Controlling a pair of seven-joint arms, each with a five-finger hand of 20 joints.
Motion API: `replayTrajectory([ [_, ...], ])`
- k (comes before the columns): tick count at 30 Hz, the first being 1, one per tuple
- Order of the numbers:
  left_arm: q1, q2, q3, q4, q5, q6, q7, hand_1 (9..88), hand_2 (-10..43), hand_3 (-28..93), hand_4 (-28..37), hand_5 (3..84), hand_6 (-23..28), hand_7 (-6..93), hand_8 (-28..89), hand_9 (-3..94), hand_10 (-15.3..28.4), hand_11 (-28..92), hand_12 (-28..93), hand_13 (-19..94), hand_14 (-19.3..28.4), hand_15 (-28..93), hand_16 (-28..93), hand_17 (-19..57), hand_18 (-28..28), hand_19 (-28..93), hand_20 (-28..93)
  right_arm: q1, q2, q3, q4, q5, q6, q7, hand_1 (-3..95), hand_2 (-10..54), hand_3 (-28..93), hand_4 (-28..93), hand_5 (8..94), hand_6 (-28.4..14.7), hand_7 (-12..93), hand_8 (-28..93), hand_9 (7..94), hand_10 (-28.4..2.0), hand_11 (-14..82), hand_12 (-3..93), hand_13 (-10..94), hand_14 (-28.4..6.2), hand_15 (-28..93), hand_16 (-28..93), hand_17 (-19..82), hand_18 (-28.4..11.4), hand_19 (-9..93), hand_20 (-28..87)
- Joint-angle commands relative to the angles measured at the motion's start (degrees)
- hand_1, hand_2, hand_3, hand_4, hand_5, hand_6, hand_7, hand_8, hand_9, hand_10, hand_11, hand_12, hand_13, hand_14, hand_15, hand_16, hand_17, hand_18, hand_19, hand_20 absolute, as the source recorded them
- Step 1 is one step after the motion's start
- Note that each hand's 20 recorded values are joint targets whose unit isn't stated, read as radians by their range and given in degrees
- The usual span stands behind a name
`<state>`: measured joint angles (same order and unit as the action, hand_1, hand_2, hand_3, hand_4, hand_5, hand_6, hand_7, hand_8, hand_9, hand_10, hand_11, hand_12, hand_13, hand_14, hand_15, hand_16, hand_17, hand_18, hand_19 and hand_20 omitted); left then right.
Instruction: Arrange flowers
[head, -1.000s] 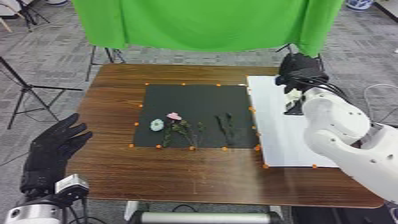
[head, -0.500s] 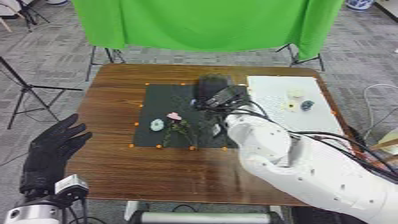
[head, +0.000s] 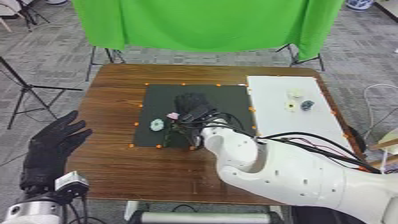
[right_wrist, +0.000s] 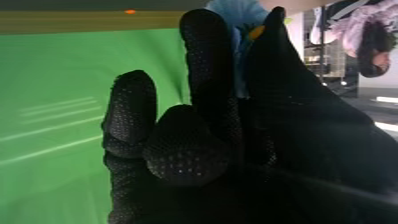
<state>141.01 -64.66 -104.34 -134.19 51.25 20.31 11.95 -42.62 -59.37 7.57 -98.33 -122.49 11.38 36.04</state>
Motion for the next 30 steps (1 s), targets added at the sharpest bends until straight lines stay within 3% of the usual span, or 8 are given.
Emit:
replayTrajectory([
  [1, -1.20, 0.37, 0.06, 0.60, 0.50, -1.57, -1.54, 24.8, 5.6, 83, -20.4, 40.6, 11.0, 15.9, -11, 36.3, 19.6, 28, 8, 28, 26.7, 54, -11, -9.0, 22.7, 61, 0, 8.25, -2.01, -9.67, 3.88, 0.02, 5.55, 5.31, 53.6, -9.5, 81, -28, 79.5, 3.2, 27, -2, 93.7, -6.0, 9.8, 31.4, 84, -2.1, 80, 16, 40, -16.7, 93, 8],
  [10, -1.85, 0.25, -0.16, 0.88, 0.75, -2.38, -2.46, 24.9, 5.7, 83, -20.4, 40.5, 11.0, 15.8, -11, 36.4, 19.6, 28, 8, 28, 26.7, 54, -12, -9.0, 22.7, 61, 0, 8.00, -2.63, -10.23, 3.63, -0.36, 4.86, 5.84, 53.4, -9.5, 81, -28, 78.5, 3.2, 27, -2, 93.4, -5.9, 8.8, 32.0, 84, -2.2, 79, 16, 40, -16.8, 93, 7],
  [17, -1.42, 0.39, -0.13, 0.83, 0.51, -2.07, -1.63, 25.0, 5.8, 83, -20.2, 40.7, 11.1, 15.4, -10, 36.5, 19.6, 28, 8, 28, 26.6, 54, -11, -8.8, 22.6, 61, 1, 7.40, -2.75, -8.83, 2.44, -1.13, 2.53, 3.90, 52.5, -9.5, 81, -28, 77.3, 3.0, 27, -2, 92.6, -6.1, 8.3, 32.1, 83, -2.5, 79, 17, 40, -17.0, 93, 7],
  [25, -1.09, 0.45, -0.16, 0.73, 0.34, -1.47, -1.41, 24.9, 5.8, 83, -20.1, 40.6, 11.0, 15.6, -10, 36.5, 19.6, 28, 9, 28, 26.7, 54, -11, -8.9, 22.6, 61, 1, 0.56, -2.10, -0.92, -0.03, -4.12, -6.17, -0.22, 49.9, -9.5, 82, -28, 74.1, 2.2, 27, -3, 89.3, -7.0, 8.2, 31.9, 81, -2.8, 80, 16, 38, -17.5, 93, 6],
  [28, -1.28, 0.39, -0.01, 0.81, 0.41, -1.76, -1.45, 24.9, 5.8, 83, -20.2, 40.7, 11.0, 15.6, -10, 36.5, 19.6, 28, 8, 28, 26.6, 54, -11, -8.8, 22.6, 61, 1, 4.77, -2.40, -6.73, 0.90, -1.00, -3.36, 1.31, 49.5, -9.5, 81, -28, 73.3, 2.1, 27, -3, 88.6, -7.2, 8.1, 31.7, 81, -3.0, 80, 16, 37, -17.6, 93, 6],
  [30, -1.26, 0.49, 0.15, 0.87, 0.20, -1.73, -1.23, 24.9, 5.9, 83, -20.2, 40.7, 11.1, 15.5, -10, 36.5, 19.6, 28, 9, 28, 26.6, 54, -11, -8.8, 22.6, 61, 1, 4.16, -2.60, -5.89, 1.12, -0.91, -4.30, 1.56, 49.2, -9.5, 81, -28, 72.8, 2.0, 27, -3, 88.1, -7.2, 8.1, 31.6, 80, -3.1, 80, 16, 37, -17.5, 93, 6],
])
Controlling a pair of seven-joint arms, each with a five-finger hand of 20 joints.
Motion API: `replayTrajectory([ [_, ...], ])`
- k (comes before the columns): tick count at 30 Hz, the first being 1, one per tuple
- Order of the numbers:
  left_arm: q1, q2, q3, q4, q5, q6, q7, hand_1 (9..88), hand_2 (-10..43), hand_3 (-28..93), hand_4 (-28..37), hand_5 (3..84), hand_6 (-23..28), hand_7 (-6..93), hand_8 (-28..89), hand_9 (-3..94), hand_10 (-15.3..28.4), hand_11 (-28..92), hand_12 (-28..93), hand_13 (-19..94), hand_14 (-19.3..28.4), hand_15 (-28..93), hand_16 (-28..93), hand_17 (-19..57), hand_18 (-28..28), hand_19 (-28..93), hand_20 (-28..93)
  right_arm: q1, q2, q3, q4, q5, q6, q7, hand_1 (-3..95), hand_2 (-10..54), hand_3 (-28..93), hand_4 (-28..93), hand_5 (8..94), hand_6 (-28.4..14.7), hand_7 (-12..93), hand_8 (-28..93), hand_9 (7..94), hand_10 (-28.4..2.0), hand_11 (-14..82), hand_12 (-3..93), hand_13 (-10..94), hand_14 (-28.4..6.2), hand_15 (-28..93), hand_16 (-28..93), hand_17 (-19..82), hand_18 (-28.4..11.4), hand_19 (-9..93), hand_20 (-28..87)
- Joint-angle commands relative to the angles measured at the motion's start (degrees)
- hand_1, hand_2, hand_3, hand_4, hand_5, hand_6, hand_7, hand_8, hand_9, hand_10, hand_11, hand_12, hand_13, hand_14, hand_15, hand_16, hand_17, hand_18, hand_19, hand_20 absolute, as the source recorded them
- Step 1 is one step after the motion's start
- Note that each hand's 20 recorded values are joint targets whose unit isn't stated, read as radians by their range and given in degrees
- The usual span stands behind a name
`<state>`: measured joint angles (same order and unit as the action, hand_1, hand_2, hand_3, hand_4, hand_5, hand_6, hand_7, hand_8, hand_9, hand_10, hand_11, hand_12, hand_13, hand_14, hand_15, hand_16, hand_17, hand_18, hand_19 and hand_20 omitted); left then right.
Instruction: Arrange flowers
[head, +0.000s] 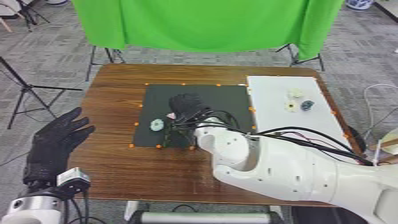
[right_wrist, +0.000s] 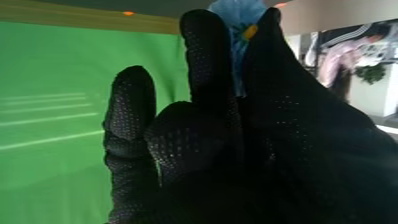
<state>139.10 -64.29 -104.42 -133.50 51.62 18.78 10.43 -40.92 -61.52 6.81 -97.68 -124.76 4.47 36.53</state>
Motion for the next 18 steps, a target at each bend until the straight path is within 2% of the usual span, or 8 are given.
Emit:
replayTrajectory([
  [1, 0.66, 0.20, 0.25, 0.14, -0.24, -0.05, 0.34, 24.9, 5.9, 83, -20.2, 40.7, 11.1, 15.5, -10, 36.5, 19.6, 28, 9, 28, 26.6, 54, -11, -8.8, 22.6, 61, 1, 2.89, -0.53, -5.79, 0.65, 1.54, 2.91, 1.43, 49.1, -9.5, 81, -28, 72.6, 2.0, 27, -4, 88.0, -7.3, 8.2, 31.5, 80, -3.1, 80, 16, 37, -17.5, 93, 6],
  [3, 0.79, 0.27, 0.21, 0.12, -0.16, 0.10, 0.52, 24.9, 5.9, 83, -20.2, 40.7, 11.1, 15.5, -10, 36.5, 19.6, 28, 8, 28, 26.6, 54, -11, -8.8, 22.6, 61, 1, 3.05, -0.72, -5.91, 1.11, 1.83, 2.39, 1.23, 48.9, -9.5, 82, -28, 72.1, 1.9, 27, -4, 87.7, -7.4, 8.3, 31.4, 80, -3.2, 80, 16, 37, -17.5, 93, 6],
  [4, 0.80, 0.24, 0.25, 0.14, -0.33, 0.23, 0.56, 24.9, 5.9, 83, -20.2, 40.7, 11.1, 15.5, -10, 36.5, 19.6, 28, 8, 28, 26.7, 54, -11, -8.8, 22.6, 61, 1, -1.94, -1.12, 0.92, 0.97, -2.02, -1.99, -1.18, 48.9, -9.5, 82, -28, 72.0, 1.9, 27, -4, 87.6, -7.4, 8.4, 31.3, 80, -3.2, 80, 16, 36, -17.5, 93, 6],
  [7, 0.83, 0.14, 0.21, 0.11, -0.18, 0.07, 0.43, 24.9, 5.9, 83, -20.1, 40.7, 11.1, 15.6, -10, 36.6, 19.6, 28, 8, 28, 26.7, 54, -11, -8.8, 22.6, 61, 1, -0.86, -0.88, -0.48, 1.27, -1.30, -1.57, -0.33, 48.4, -9.5, 82, -28, 71.1, 1.8, 27, -4, 86.8, -7.6, 8.4, 31.2, 79, -3.3, 80, 16, 36, -17.5, 93, 5],
  [10, 1.04, 0.28, 0.30, 0.11, -0.46, 0.45, 0.91, 24.9, 6.0, 83, -20.1, 40.7, 11.1, 15.5, -10, 36.6, 19.7, 28, 8, 28, 26.6, 54, -11, -8.8, 22.6, 61, 1, 0.41, -0.41, -1.87, 0.99, -0.29, -0.54, 0.60, 48.1, -9.5, 82, -28, 70.4, 1.8, 27, -4, 86.2, -7.6, 8.7, 30.9, 79, -3.3, 80, 16, 36, -17.5, 93, 5],
  [18, 1.13, 0.31, 0.44, 0.11, -0.52, 0.46, 1.09, 24.9, 5.9, 83, -20.1, 40.8, 11.1, 15.4, -10, 36.6, 19.7, 28, 9, 28, 26.6, 54, -11, -8.8, 22.6, 61, 1, -0.56, -0.88, 0.00, 0.87, -1.05, -0.86, -0.22, 47.8, -9.5, 82, -28, 70.2, 1.8, 27, -4, 85.6, -7.6, 9.8, 30.1, 79, -3.2, 80, 15, 36, -17.6, 93, 5],
])
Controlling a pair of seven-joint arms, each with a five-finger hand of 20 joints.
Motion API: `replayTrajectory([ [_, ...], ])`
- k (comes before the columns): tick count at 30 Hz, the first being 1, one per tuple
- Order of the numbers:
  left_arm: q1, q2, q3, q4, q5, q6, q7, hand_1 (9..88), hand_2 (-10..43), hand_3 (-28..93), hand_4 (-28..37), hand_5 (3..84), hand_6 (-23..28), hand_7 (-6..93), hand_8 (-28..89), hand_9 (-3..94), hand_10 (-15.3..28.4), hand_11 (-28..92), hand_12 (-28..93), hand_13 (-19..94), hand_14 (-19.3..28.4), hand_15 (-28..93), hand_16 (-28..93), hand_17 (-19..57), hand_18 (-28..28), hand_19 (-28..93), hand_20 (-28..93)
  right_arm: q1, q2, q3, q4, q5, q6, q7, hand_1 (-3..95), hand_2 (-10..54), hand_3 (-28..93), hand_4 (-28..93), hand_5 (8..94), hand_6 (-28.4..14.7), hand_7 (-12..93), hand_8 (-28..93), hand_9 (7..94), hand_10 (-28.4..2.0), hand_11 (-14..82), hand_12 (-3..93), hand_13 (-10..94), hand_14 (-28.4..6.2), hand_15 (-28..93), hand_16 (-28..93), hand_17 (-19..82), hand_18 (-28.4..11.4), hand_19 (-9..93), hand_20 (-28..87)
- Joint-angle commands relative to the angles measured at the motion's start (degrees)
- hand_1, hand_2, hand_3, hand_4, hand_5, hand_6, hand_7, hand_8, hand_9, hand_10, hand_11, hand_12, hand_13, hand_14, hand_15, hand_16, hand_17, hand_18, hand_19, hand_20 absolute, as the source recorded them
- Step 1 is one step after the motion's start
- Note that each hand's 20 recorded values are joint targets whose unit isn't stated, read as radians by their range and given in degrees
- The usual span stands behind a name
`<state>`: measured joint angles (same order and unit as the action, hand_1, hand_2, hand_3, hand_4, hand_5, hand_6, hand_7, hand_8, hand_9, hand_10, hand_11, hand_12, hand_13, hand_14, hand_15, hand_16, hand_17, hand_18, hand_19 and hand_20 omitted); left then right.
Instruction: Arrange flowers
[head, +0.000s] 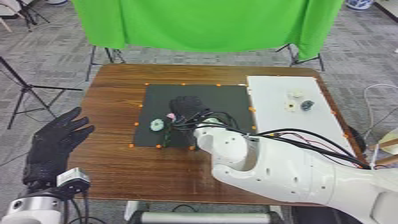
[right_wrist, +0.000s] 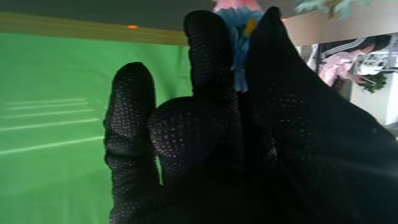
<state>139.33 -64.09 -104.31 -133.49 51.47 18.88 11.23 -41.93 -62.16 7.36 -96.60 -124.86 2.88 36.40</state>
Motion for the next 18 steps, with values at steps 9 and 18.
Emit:
replayTrajectory([
  [9, 1.02, 0.11, 0.39, 0.05, -0.27, 0.45, 0.22, 24.9, 6.0, 83, -20.1, 40.8, 11.1, 15.4, -10, 36.7, 19.7, 28, 9, 28, 26.6, 54, -11, -8.8, 22.6, 61, 1, -0.05, 0.03, 0.41, -0.23, -1.00, -1.26, 0.18, 47.4, -9.5, 83, -28, 69.6, 1.6, 27, -5, 84.5, -8.0, 10.3, 29.7, 79, -3.4, 80, 15, 35, -17.6, 93, 5],
  [18, 0.80, -0.10, 0.08, 0.02, 0.09, -0.23, -0.62, 24.9, 5.9, 83, -20.1, 40.7, 11.1, 15.8, -10, 36.6, 19.8, 28, 9, 28, 26.8, 54, -11, -9.0, 22.7, 61, 1, -1.35, 0.60, 2.20, -1.14, -1.26, -4.47, 0.33, 44.6, -9.5, 85, -28, 66.3, 1.3, 26, -6, 78.5, -9.3, 16.5, 25.1, 76, -4.0, 80, 14, 34, -17.9, 93, 4],
])
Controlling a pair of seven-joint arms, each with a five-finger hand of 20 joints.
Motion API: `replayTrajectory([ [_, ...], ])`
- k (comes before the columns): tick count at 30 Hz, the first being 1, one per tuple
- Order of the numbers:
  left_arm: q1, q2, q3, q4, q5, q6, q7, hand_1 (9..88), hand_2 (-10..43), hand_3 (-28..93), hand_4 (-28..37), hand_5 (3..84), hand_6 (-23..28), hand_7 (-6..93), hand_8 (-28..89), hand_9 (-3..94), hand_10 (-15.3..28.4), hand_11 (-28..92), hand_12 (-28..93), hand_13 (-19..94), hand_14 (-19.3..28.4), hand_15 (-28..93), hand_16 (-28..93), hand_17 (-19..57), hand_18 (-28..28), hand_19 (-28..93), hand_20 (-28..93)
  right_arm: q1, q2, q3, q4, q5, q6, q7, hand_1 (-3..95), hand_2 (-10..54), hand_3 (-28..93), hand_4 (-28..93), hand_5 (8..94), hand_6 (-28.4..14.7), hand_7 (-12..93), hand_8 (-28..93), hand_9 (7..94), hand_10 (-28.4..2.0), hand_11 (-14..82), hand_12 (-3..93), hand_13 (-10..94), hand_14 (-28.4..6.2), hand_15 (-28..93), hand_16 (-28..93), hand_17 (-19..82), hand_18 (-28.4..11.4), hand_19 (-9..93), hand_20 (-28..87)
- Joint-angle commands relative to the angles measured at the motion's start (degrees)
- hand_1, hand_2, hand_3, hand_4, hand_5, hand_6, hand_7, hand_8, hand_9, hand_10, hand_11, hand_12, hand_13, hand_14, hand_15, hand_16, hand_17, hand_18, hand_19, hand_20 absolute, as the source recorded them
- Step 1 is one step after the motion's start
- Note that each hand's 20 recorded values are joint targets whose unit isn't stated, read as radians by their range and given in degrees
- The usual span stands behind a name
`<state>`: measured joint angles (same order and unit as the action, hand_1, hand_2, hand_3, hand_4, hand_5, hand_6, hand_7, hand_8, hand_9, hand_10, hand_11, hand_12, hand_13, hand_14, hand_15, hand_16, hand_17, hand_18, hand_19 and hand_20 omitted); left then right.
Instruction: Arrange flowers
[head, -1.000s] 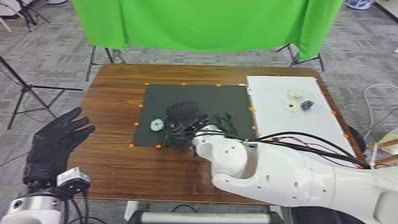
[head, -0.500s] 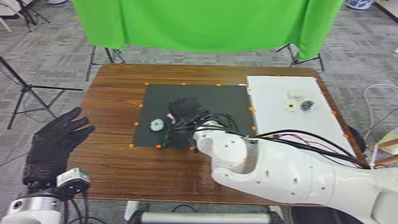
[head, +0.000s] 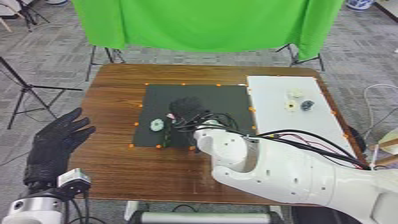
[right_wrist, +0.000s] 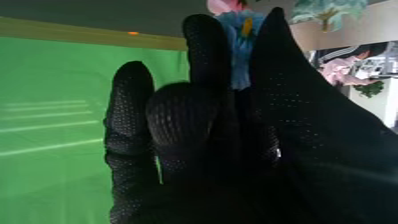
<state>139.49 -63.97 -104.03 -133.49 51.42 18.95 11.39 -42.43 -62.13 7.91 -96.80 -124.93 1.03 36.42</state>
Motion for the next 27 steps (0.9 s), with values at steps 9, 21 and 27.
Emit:
replayTrajectory([
  [9, 0.76, -0.37, -0.39, -0.08, 0.25, -0.35, -1.14, 25.0, 5.9, 83, -20.0, 40.8, 11.1, 15.6, -10, 36.7, 19.7, 28, 8, 28, 26.7, 54, -11, -8.8, 22.6, 60, 1, -5.01, -0.20, 7.10, -2.20, -1.49, -7.55, -1.68, 41.5, -9.5, 88, -28, 63.9, 1.0, 25, -16, 73.0, -10.4, 23.1, 20.2, 75, -4.5, 81, 13, 32, -18.2, 93, 5],
  [21, 1.78, -0.48, -0.22, -0.37, -0.20, 0.42, -0.44, 24.9, 6.0, 83, -20.1, 40.9, 11.1, 15.6, -10, 36.7, 19.7, 28, 8, 28, 26.7, 54, -11, -8.8, 22.6, 60, 1, -3.97, 0.39, 7.55, -2.76, -1.60, -7.66, -1.75, 37.8, -9.5, 90, -28, 61.4, -0.2, 24, -16, 68.6, -11.6, 28.8, 15.3, 74, -5.2, 82, 13, 32, -19.1, 93, 6],
  [27, 2.44, -0.40, -0.31, -0.73, -1.19, 0.81, 0.00, 24.9, 6.0, 83, -20.0, 40.9, 11.2, 15.5, -10, 36.8, 19.7, 28, 8, 28, 26.8, 54, -11, -8.8, 22.7, 61, 1, -2.86, 2.61, 10.09, -4.96, -0.60, -6.35, -2.29, 36.6, -9.5, 90, -28, 60.0, -0.6, 23, -16, 67.0, -12.3, 28.3, 14.9, 72, -5.7, 82, 13, 31, -19.2, 93, 6],
])
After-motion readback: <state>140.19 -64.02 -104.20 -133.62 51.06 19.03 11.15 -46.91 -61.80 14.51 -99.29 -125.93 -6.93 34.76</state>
